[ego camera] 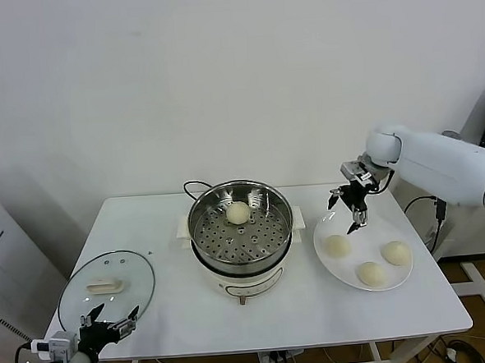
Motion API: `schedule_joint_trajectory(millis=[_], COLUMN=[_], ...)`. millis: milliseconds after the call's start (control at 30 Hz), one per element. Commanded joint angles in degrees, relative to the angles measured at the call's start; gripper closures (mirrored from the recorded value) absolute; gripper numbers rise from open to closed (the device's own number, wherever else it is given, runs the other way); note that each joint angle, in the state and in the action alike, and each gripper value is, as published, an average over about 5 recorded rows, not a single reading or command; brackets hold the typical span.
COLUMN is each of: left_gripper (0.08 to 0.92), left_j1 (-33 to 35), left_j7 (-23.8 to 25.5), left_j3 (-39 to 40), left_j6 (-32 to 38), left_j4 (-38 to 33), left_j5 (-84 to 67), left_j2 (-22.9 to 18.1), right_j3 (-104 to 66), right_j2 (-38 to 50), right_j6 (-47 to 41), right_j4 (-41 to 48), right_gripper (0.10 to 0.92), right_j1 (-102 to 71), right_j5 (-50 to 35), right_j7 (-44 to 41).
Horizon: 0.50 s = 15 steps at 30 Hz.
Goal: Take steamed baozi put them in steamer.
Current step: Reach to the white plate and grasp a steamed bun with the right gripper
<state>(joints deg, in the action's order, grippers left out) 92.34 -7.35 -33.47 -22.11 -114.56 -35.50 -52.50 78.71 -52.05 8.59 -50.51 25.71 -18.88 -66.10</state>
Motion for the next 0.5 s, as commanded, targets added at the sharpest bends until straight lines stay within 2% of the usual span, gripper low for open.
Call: schedule_joint_trajectory(millis=[33, 500], left_gripper=[0.177, 0.177], left_j1=[0.02, 0.21], left_j7=[-0.01, 0.01], left_j3=[-0.07, -0.08], left_j6=[0.00, 0.04], left_j4=[0.11, -0.07], left_j5=[-0.05, -0.04], left_j2=[0.06, -0.12], right_j3=[-3.89, -10.82], right_j2=[-0.03, -2.86], right_j6=[-2.11, -1.13], right_j4=[3.62, 8.55], right_gripper=[0.203, 0.203], right_j1=[-7.44, -14.24], right_j5=[4.12, 9.15], right_j7=[1.82, 3.68])
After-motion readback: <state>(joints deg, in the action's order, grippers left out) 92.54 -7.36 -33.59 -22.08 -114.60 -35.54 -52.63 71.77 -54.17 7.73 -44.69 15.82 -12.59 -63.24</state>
